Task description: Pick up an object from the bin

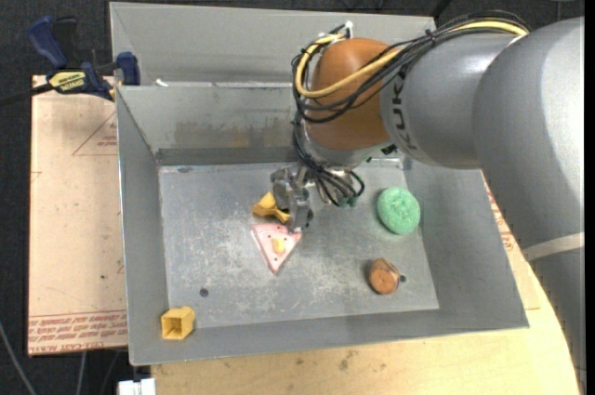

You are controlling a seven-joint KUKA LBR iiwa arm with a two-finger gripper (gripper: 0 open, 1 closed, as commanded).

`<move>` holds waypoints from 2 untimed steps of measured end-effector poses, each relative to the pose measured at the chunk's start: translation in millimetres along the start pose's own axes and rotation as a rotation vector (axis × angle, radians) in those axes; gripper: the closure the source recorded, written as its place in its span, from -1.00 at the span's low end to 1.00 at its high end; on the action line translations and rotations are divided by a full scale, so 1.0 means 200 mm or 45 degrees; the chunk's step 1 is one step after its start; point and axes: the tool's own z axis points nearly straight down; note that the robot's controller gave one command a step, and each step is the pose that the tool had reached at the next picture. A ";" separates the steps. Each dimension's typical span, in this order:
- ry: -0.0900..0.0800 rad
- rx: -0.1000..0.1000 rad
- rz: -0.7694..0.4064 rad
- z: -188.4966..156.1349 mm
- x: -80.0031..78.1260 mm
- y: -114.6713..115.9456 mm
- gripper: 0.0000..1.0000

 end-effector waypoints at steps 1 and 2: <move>0.006 0.007 0.022 -0.71 -0.11 -0.10 1.00; 0.012 0.006 0.022 -0.70 -0.10 -0.10 -1.00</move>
Offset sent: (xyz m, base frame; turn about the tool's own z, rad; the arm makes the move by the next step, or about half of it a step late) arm 0.0000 0.0000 0.0000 0.0000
